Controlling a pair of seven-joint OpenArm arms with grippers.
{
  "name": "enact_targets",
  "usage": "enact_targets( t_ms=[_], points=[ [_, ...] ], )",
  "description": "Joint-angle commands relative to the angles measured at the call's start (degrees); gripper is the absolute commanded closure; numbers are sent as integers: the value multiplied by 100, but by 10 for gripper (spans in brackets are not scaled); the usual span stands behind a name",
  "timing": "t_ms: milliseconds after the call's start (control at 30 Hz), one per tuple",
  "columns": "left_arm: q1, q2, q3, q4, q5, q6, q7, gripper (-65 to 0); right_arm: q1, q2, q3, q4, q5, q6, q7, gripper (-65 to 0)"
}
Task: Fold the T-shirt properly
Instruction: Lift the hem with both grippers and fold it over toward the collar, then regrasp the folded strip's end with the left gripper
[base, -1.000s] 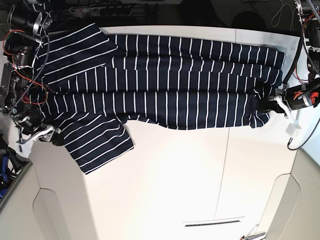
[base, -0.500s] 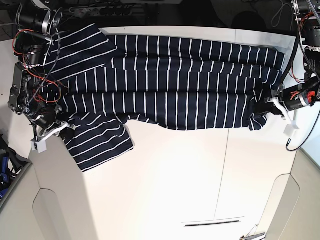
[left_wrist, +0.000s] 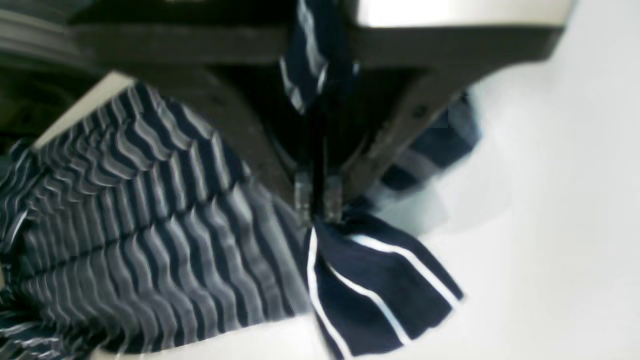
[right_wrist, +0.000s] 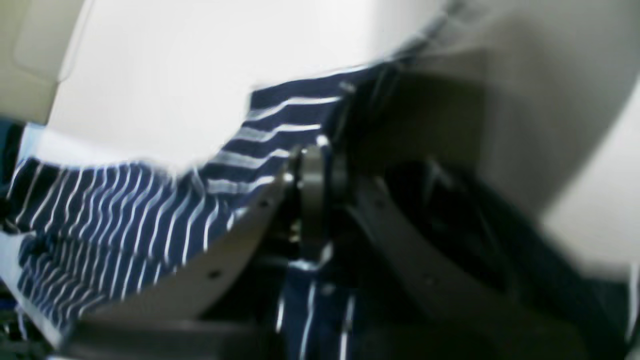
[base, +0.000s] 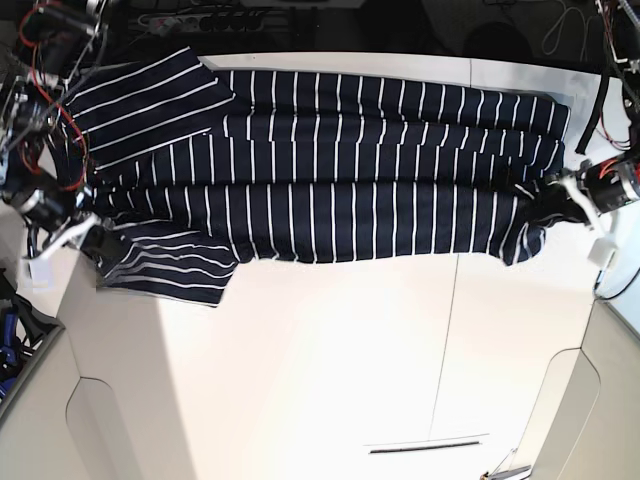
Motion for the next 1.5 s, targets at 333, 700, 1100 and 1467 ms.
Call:
enact_targets(
  t_ms=[333, 700, 1100, 1467],
  points=[
    [1209, -116, -911, 1515, -162, -47, -68, 0, -1176, 63, 501, 1462, 785, 70, 44, 0],
    [1687, -94, -914, 1611, -157, -47, 81, 0, -2017, 55, 525, 1668, 756, 85, -13, 0],
    [1744, 330, -1088, 1598, 225, -47, 192, -212, -2256, 52, 522, 1167, 223, 20, -7, -239],
    [1744, 507, -2194, 1596, -551, -47, 516, -408, -2249, 50, 1259, 1480, 1021, 22, -177, -343]
  ],
)
